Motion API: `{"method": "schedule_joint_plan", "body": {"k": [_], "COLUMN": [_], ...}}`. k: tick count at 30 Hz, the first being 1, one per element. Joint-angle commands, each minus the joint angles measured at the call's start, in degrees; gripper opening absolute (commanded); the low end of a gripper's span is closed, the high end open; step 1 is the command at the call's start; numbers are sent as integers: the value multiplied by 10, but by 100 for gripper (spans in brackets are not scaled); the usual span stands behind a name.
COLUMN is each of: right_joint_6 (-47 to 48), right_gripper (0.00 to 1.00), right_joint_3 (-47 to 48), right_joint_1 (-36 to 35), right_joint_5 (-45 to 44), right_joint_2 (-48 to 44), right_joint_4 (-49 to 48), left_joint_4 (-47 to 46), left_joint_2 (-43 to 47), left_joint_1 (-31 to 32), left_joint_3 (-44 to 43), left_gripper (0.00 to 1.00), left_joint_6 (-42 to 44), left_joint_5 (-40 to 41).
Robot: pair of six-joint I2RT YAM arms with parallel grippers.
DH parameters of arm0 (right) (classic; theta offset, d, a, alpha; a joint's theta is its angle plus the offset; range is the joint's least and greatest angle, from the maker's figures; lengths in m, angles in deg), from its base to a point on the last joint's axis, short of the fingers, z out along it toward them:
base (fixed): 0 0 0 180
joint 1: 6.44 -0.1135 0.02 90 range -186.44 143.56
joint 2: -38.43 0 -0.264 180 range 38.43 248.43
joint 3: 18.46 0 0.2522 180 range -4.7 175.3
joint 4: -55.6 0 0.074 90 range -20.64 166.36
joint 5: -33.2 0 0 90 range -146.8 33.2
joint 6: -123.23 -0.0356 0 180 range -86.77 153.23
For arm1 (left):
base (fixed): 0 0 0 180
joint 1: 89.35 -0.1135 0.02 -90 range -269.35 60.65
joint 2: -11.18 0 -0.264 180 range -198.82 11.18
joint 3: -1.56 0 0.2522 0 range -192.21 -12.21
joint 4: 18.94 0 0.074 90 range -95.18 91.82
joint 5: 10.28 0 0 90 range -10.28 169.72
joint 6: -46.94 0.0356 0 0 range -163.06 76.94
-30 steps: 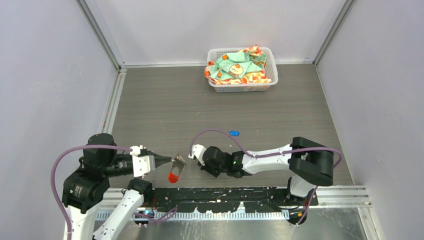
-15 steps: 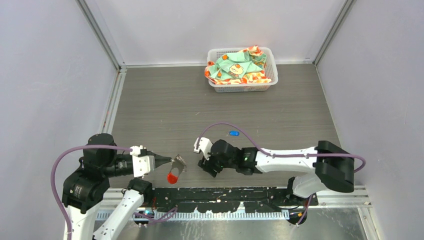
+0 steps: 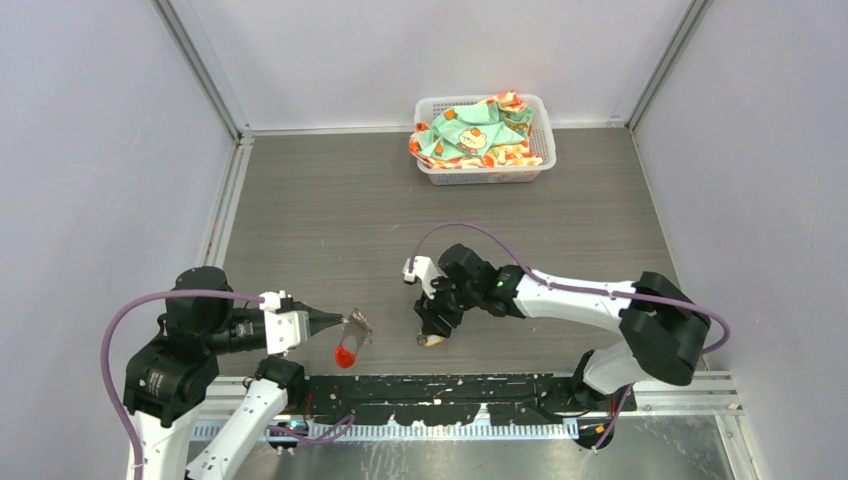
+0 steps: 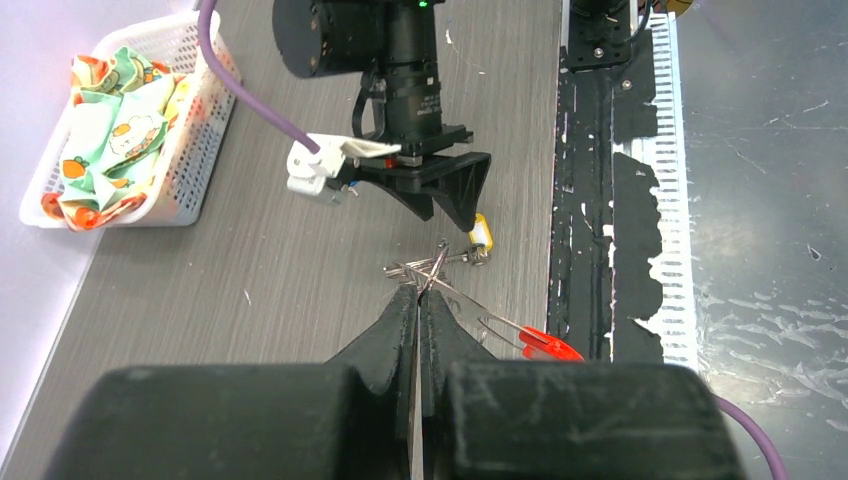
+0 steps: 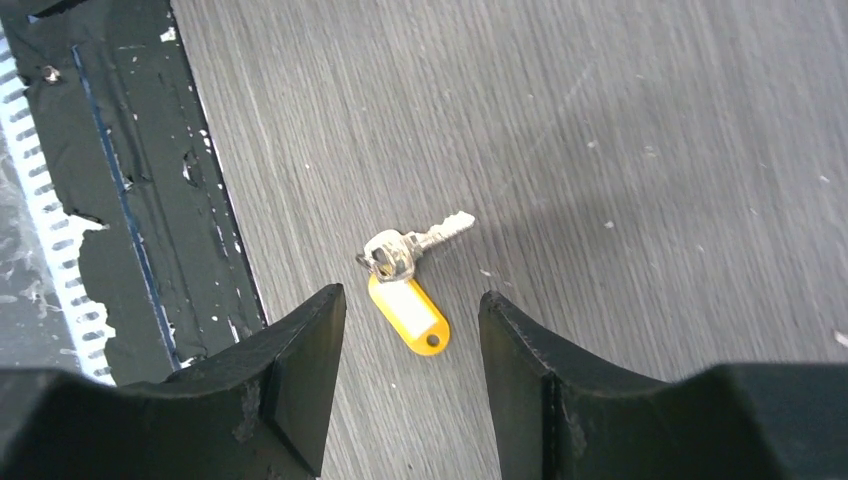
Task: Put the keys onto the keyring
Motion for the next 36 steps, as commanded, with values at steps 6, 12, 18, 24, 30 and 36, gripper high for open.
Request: {"method": "schedule_joint_plan", "body": {"k": [6, 12, 18, 24, 30, 36], "right_joint_6": [21, 10, 12, 17, 16, 16], "right_gripper": [56, 55, 52, 49, 43, 30], "right_joint_3": [39, 24, 28, 26, 25, 30], "right_joint_1": [5, -3, -13, -23, -38, -51], "right_joint_5": [110, 108, 81, 59, 31, -7], "right_joint_2": [70, 75, 98, 112, 122, 130], "right_joint_4": [-10, -33, -41, -44, -44, -33], "left_joint_4": [-5, -2, -2, 2, 0, -1], "left_joint_2": [-1, 0, 6, 8, 6, 5], "left_joint_1": [-3, -3, -3, -3, -3, -3], "left_joint_3": [-20, -18, -20, -25, -28, -32], "left_gripper": [0, 0, 0, 0, 0, 0], "left_joint_6": [1, 8, 3, 3, 0, -2], "left_joint_5": [7, 7, 8, 12, 12, 16]}}
